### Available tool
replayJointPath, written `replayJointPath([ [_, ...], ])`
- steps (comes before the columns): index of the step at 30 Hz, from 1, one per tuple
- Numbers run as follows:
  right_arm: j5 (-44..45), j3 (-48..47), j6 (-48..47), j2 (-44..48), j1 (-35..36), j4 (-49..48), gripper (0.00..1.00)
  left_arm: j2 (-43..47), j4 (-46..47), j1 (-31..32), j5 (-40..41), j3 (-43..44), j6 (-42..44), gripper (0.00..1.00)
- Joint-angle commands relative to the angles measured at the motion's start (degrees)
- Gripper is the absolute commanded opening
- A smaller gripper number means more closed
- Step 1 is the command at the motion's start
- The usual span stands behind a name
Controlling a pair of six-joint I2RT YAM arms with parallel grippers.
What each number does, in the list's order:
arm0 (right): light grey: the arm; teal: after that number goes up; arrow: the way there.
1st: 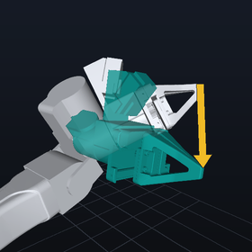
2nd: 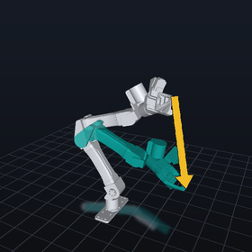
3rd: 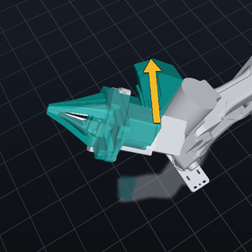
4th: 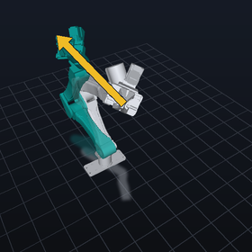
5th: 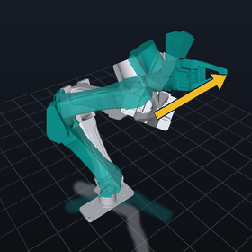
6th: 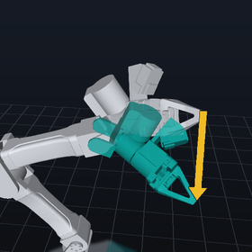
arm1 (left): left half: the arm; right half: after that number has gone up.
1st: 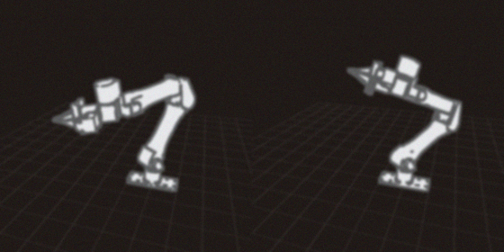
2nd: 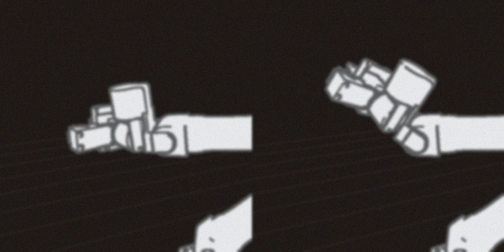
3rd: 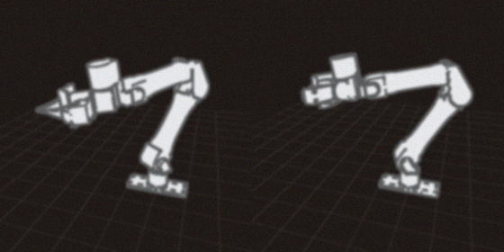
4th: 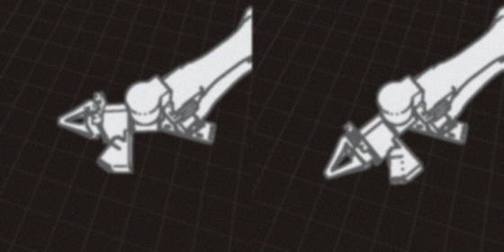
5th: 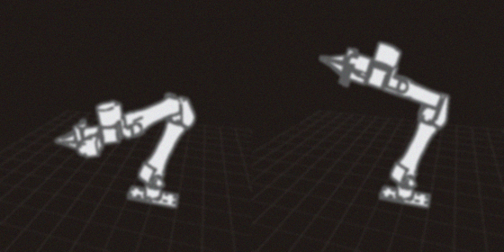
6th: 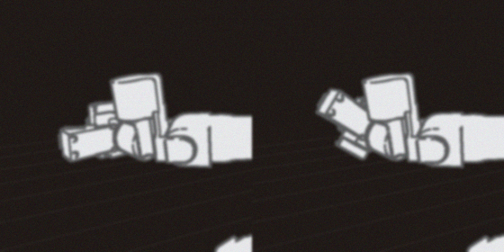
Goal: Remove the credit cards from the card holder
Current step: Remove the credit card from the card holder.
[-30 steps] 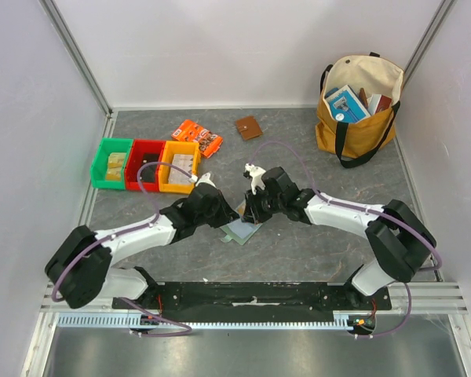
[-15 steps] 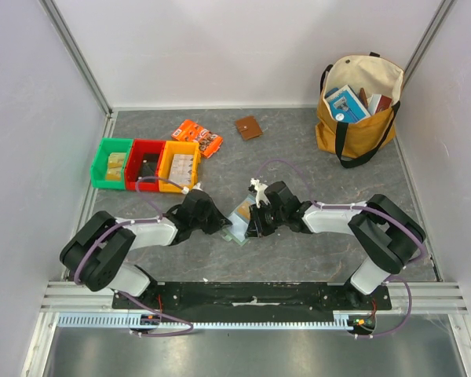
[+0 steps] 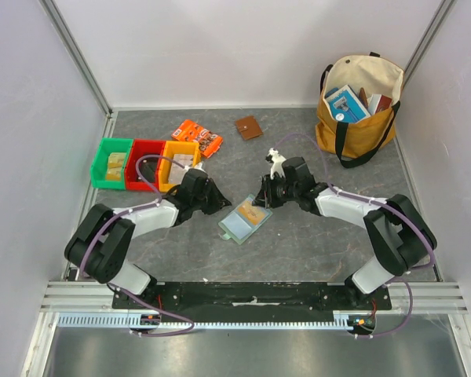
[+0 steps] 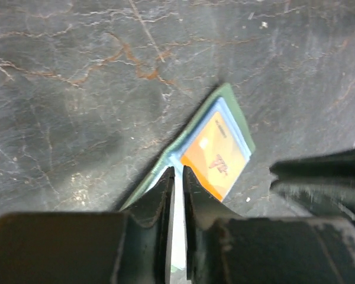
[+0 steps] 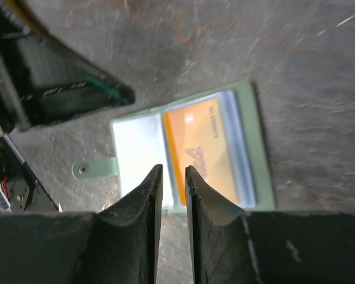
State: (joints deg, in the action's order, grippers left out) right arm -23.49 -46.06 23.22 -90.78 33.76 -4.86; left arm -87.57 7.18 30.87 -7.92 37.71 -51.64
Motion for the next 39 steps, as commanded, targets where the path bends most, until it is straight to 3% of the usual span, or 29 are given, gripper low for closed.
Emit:
replayJointPath([
  [1, -0.51, -3.33, -2.21, -0.71, -2.55, 0.56, 0.29, 4.86, -1.82, 0.94, -2.79, 1.66, 1.81, 0.19],
  [11, 2.04, -3.86, -3.45, -6.51, -3.44, 0.47, 0.28, 4.61, 5.47, 6.21, -2.63, -3.43, -10.76, 0.39],
  [39, -2.44, 4.58, 0.24, -4.93, -3.08, -4.8, 0.24, -4.27, 18.48, 6.39, -6.75, -7.57, -16.65, 0.39],
])
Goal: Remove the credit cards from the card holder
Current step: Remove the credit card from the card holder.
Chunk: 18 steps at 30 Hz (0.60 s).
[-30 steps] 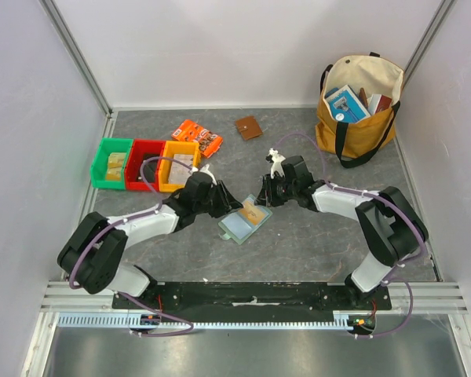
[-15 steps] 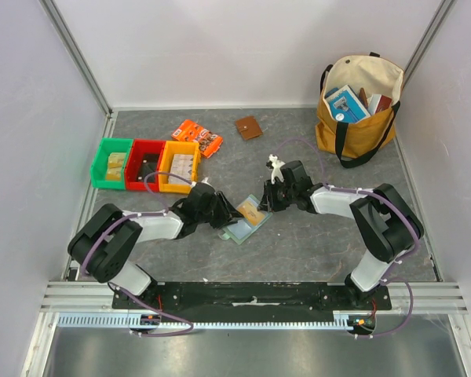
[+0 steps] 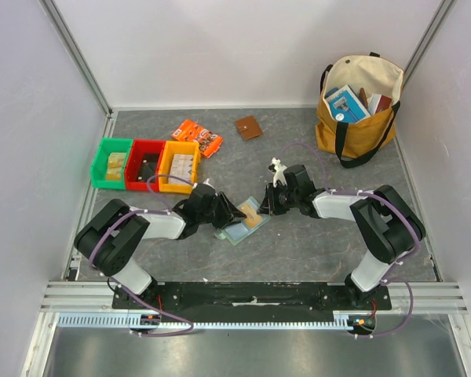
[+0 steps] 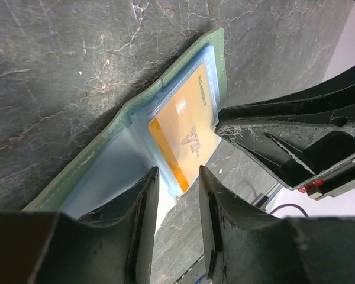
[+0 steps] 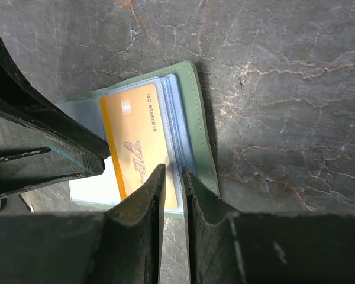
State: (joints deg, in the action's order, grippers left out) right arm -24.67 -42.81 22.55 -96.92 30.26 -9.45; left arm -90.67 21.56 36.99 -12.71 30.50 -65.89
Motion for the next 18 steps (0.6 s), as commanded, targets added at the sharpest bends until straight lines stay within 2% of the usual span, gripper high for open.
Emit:
replayJointPath([
  [1, -1.26, 1.41, 1.01, 1.21, 0.5, -0.13, 0.24, -1.35, 4.54, 0.45, -2.05, -0.44, -2.58, 0.39],
  [10, -1.0, 1.59, 1.1, 1.12, 1.12, -0.13, 0.24, -3.54, 6.82, 1.06, -2.67, -0.35, -4.25, 0.37],
  [18, 0.06, 2.38, 0.92, 1.04, 1.29, -0.04, 0.24, -3.28, 10.43, 1.06, -3.55, -1.85, -5.83, 0.28],
])
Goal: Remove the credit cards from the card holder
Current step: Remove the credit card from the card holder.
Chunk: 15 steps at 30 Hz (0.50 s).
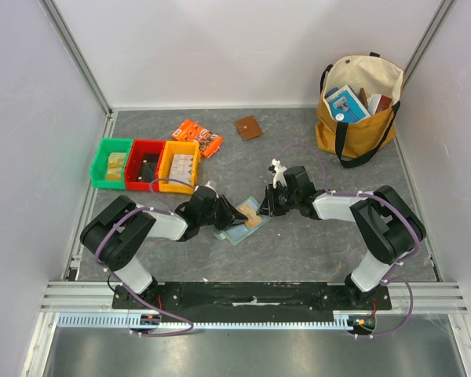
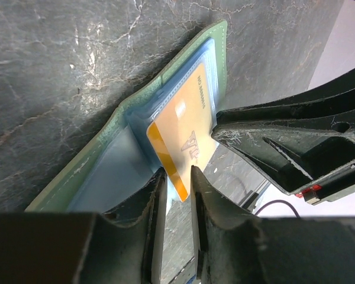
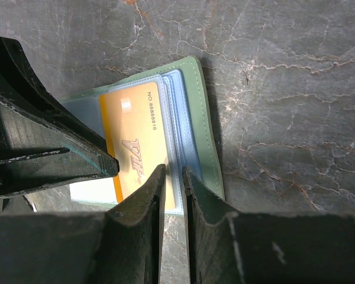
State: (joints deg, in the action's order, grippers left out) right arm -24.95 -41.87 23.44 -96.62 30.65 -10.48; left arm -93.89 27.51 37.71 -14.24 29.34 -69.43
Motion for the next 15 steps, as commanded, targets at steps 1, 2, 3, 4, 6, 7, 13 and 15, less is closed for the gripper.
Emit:
replayJointPath([
  [1, 0.43, 1.61, -0.06, 0.64, 0.9, 0.99, 0.24, 0.19, 4.66, 0.43, -2.19, -0.95, -2.46, 0.27],
  [2, 0.52, 1.7, -0.06, 0.47, 0.9, 0.99, 0.24, 0.2, 5.27, 0.26, -2.11, -1.3, -2.73, 0.26],
  [3, 0.78, 1.79, -0.15, 0.55, 0.9, 0.99, 0.24, 0.28, 5.8, 0.34, -2.19, -1.57, -2.9, 0.26],
  [4, 0.87, 1.88, -0.15, 0.47, 0.9, 1.16, 0.24, 0.37, 6.24, 0.43, -2.28, -1.83, -3.08, 0.26],
  [6, 1.13, 2.05, -0.15, 0.47, 0.9, 1.16, 0.24, 0.55, 7.64, 0.43, -2.63, -2.27, -3.43, 0.25],
  [7, 1.22, 2.05, -0.24, 0.55, 0.9, 1.25, 0.24, 0.55, 8.26, 0.43, -2.81, -2.45, -3.78, 0.25],
  [13, 2.45, 1.96, -0.76, 0.55, 1.07, 2.13, 0.23, 1.25, 10.64, 0.34, -3.34, -2.98, -4.49, 0.25],
  [15, 2.71, 2.05, -1.03, 0.64, 1.16, 2.31, 0.22, 1.69, 10.72, 0.43, -3.25, -2.98, -4.4, 0.25],
])
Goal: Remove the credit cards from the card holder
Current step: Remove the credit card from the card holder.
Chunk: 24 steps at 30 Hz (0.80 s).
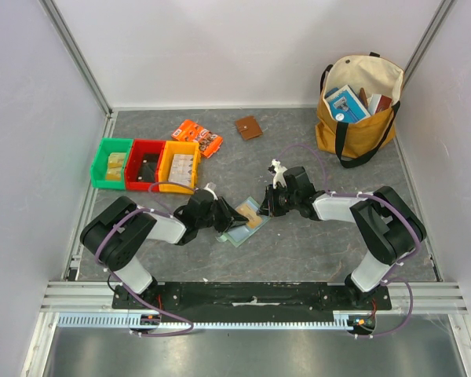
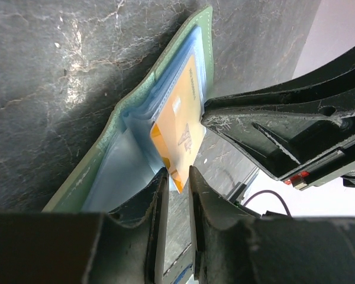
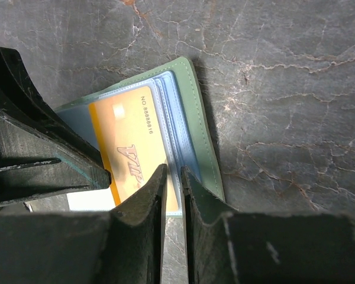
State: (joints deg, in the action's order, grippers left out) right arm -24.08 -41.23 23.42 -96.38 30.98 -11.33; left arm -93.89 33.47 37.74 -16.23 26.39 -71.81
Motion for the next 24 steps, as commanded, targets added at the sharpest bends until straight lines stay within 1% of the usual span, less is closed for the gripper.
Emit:
replayJointPath([
  [1, 2.19, 1.42, -1.18, 0.4, 0.83, 3.33, 0.21, 1.86, 4.67, 0.32, -1.17, -0.03, -2.02, 0.25],
  [4, 2.54, 1.42, -1.27, 0.49, 1.1, 3.6, 0.2, 2.13, 4.58, 0.41, -1.0, -0.03, -1.84, 0.25],
  [7, 3.07, 1.42, -1.36, 0.4, 1.18, 3.86, 0.19, 2.22, 4.58, 0.32, -1.09, -0.2, -1.84, 0.2],
  [11, 3.51, 1.33, -1.36, 0.31, 1.45, 4.12, 0.19, 2.39, 4.67, 0.41, -1.09, -0.46, -1.75, 0.14],
  [14, 4.3, 0.98, -1.53, 0.14, 1.8, 4.91, 0.19, 2.74, 4.67, 0.41, -1.09, -0.81, -2.02, 0.06],
  [16, 5.17, 0.89, -1.62, 0.05, 1.89, 5.44, 0.19, 3.35, 4.32, 0.32, -1.09, -1.25, -2.19, 0.03],
  [24, 6.49, 1.07, -1.01, -2.06, 1.89, 6.15, 0.19, 6.78, 0.9, 0.41, -1.96, -3.89, -3.69, 0.02],
])
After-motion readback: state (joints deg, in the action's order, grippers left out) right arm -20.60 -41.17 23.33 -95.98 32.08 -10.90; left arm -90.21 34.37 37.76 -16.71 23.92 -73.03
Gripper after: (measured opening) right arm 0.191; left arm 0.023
